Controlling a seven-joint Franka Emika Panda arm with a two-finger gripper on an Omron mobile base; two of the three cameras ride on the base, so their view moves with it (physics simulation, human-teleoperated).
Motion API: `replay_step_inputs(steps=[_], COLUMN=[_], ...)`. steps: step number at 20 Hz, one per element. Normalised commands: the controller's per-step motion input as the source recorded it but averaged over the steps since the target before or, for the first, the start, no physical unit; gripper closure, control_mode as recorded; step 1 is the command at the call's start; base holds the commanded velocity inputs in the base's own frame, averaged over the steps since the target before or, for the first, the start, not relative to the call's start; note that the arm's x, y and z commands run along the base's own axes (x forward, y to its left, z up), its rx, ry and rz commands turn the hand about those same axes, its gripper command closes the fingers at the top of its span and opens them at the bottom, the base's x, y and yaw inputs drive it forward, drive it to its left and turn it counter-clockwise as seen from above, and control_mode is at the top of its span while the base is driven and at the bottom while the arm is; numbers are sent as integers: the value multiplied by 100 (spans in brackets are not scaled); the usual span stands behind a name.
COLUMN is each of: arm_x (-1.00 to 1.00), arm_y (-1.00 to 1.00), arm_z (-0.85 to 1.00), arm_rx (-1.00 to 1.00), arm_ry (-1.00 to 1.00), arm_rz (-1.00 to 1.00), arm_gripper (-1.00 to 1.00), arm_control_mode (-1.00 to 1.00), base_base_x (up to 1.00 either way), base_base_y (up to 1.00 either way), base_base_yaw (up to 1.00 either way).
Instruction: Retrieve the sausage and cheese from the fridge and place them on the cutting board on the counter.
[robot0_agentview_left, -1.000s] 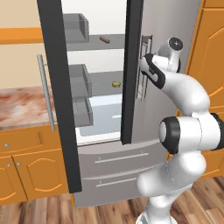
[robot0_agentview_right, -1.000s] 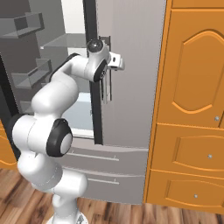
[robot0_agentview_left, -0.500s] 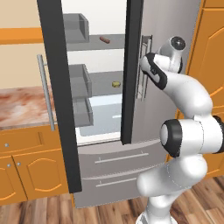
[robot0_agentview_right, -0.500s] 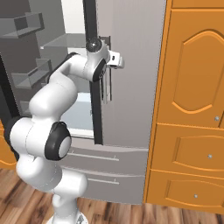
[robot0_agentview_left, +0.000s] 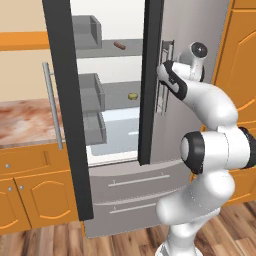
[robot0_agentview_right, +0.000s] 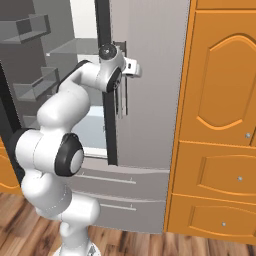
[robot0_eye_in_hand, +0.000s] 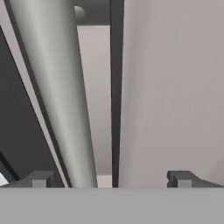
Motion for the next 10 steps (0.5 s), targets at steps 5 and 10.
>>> replay_step_inputs(steps=[5,10], arm_x=[-3,41], arm_y=[19,9], arm_z=[0,-7], arm_rx=[0,0], arm_ry=[0,0], arm_rz=[0,0], arm_gripper=[-100,-100], arm_control_mode=[-100,-100], base_base_x=[0,0], base_base_y=[0,0], base_base_yaw=[0,0])
